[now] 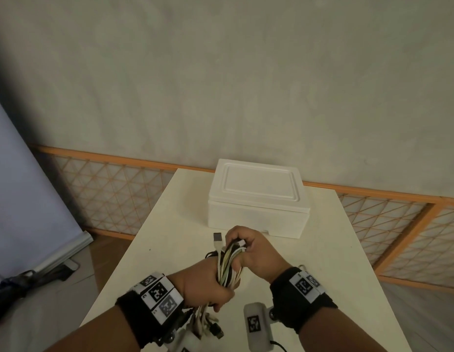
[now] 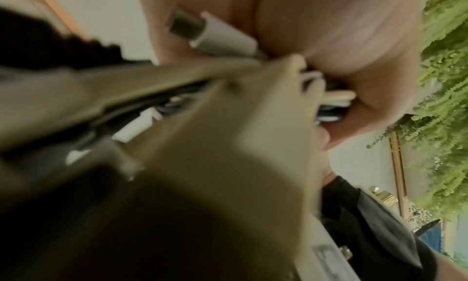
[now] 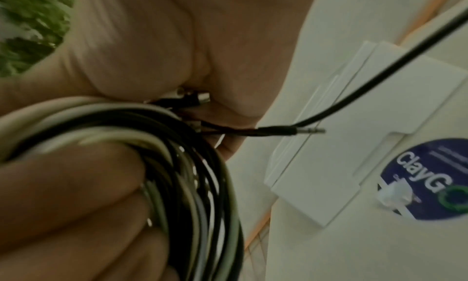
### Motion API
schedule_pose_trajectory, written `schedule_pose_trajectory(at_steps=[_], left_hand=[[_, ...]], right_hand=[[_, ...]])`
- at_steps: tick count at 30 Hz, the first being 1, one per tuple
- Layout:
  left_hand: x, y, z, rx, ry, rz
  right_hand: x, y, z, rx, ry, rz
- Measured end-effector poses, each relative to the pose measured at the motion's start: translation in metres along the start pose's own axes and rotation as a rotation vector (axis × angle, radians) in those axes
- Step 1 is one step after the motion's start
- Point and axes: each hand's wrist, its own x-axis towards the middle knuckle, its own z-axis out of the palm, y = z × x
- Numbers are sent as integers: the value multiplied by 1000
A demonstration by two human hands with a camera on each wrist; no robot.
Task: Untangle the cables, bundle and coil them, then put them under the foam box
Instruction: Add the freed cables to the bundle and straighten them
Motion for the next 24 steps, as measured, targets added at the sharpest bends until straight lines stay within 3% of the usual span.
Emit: schedule_pose_trajectory(at_steps=[5,12,16,19,21,24], left_hand=[[2,3,-1,-81,-33,13],[4,-7,1,-184,28,52],[-2,-15,-13,-283,111,20],[-5,-22,-21,-349,133,54],[-5,-23,-20,-391,144,81],[0,-20,-18,-497,153,178]], right_hand=[[-4,3,8,130,43,7],[-7,25,2,-1,175,25],[-31,60,-22,-363,314,247],[-43,64,-37,-446,405,304],[-41,57,-38,-505,394,260],[-37,42,-28,-855,248,239]])
